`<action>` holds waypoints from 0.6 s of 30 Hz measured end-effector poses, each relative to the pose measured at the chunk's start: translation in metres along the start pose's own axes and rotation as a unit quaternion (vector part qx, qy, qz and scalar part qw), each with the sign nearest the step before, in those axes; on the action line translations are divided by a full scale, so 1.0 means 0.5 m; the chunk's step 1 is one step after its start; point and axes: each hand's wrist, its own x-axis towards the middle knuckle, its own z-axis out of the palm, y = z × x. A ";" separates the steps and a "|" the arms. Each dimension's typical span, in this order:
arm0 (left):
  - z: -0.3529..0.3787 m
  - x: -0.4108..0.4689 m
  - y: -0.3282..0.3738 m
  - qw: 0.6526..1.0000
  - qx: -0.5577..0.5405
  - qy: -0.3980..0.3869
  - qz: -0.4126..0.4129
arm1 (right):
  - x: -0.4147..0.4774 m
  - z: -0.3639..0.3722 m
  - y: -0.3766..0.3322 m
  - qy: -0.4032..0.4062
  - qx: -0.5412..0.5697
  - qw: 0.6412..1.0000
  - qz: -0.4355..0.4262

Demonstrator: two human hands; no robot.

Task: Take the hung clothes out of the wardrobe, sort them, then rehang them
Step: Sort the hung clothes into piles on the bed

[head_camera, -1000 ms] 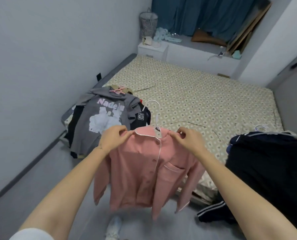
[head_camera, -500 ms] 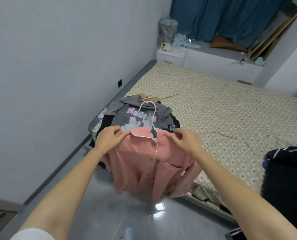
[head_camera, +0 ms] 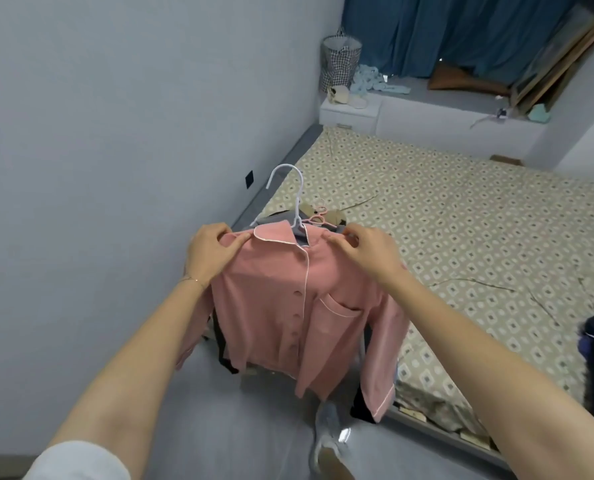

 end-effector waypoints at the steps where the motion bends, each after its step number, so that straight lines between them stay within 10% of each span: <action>1: 0.013 0.022 -0.005 1.000 0.002 -0.001 0.002 | 0.023 0.008 0.009 -0.004 0.000 1.000 0.001; 18: 0.363 0.424 -0.102 0.990 0.085 -0.106 -0.025 | 0.439 0.235 0.278 -0.115 0.024 0.989 0.088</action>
